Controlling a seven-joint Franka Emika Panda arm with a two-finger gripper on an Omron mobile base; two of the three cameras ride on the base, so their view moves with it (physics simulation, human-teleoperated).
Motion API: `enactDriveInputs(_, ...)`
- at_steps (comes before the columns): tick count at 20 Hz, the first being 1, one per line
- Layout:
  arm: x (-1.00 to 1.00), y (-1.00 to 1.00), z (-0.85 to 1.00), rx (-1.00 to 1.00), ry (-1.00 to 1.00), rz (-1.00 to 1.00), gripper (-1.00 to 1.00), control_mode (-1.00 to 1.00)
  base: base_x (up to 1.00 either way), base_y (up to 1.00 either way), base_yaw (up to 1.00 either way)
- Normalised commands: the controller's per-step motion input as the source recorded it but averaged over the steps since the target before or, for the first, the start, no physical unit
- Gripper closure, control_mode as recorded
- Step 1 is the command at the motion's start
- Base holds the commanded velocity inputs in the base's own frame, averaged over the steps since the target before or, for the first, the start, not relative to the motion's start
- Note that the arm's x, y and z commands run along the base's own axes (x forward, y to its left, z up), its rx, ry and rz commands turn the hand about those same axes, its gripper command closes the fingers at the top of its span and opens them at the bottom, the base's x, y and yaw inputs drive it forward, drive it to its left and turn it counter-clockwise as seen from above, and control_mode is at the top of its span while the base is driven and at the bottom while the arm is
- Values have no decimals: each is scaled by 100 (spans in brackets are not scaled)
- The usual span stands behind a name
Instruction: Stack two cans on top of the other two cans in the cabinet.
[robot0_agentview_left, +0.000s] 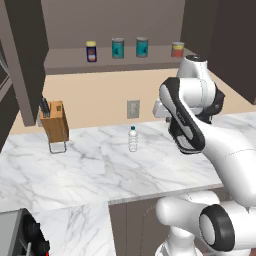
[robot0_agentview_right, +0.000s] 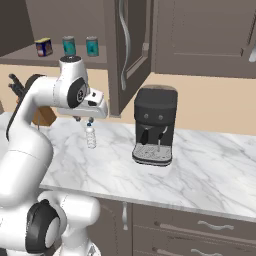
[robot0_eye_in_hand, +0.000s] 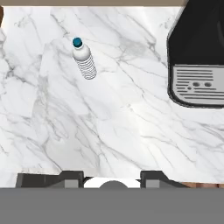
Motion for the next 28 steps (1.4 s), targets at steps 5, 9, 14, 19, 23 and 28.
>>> enactDriveInputs(5, -13, 1, 0, 0, -8, 2, -100, -100, 0, 0, 0)
enactDriveInputs(9, -19, 9, 3, -2, -53, 7, -100, -100, 0, 0, 0)
enactDriveInputs(14, -10, 16, 26, -2, -43, 0, -100, -100, 0, 0, 0)
enactDriveInputs(19, -1, 25, 46, -3, -29, 0, -100, -100, 0, 0, 0)
enactDriveInputs(23, 0, 21, 55, -7, -29, 0, -100, -100, 0, 0, 0)
enactDriveInputs(28, -1, 7, 64, -2, -15, 0, -100, -100, 0, 0, 0)
